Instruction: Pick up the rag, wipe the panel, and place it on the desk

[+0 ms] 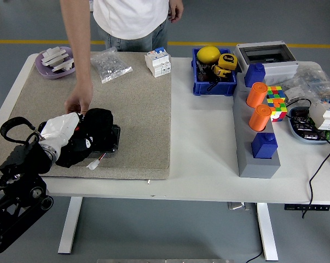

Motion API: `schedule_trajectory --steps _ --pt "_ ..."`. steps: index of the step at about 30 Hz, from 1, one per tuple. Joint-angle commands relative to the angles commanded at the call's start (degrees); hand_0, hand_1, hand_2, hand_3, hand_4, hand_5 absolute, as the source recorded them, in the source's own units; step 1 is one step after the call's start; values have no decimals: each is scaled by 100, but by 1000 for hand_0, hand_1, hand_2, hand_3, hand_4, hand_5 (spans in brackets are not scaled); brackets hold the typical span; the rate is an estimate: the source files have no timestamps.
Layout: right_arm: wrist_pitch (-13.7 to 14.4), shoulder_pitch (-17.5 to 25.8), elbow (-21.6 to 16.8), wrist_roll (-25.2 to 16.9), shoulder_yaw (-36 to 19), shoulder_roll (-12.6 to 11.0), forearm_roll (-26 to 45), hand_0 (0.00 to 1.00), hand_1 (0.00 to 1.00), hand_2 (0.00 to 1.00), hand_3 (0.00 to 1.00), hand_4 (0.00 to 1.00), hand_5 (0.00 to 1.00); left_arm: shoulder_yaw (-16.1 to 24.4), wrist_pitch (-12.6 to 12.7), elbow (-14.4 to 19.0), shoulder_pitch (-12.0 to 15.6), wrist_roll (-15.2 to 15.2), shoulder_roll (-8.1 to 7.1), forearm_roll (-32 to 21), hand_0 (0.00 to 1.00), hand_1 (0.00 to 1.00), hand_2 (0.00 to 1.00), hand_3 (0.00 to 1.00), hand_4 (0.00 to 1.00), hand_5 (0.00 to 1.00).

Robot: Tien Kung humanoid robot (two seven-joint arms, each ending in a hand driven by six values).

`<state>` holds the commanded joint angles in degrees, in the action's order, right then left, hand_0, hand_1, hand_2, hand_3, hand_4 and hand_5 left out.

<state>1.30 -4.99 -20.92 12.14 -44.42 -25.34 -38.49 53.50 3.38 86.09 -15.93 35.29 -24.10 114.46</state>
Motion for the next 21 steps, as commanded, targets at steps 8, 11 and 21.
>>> schedule_trajectory --steps 8,11,21 --pt "-2 -12 -8 2 -4 5 -23 760 611 626 613 998 634 373 23 -259 124 -27 -94 77 227 178 543 555 494 2" --pt "-16 -4 -12 13 -17 -3 -42 760 611 627 613 998 634 523 45 -361 192 -46 -121 101 227 177 543 556 499 2" --pt "-41 5 -4 41 -29 -9 -45 760 611 627 614 998 635 1048 39 -579 359 -54 -357 169 227 177 541 555 498 2"
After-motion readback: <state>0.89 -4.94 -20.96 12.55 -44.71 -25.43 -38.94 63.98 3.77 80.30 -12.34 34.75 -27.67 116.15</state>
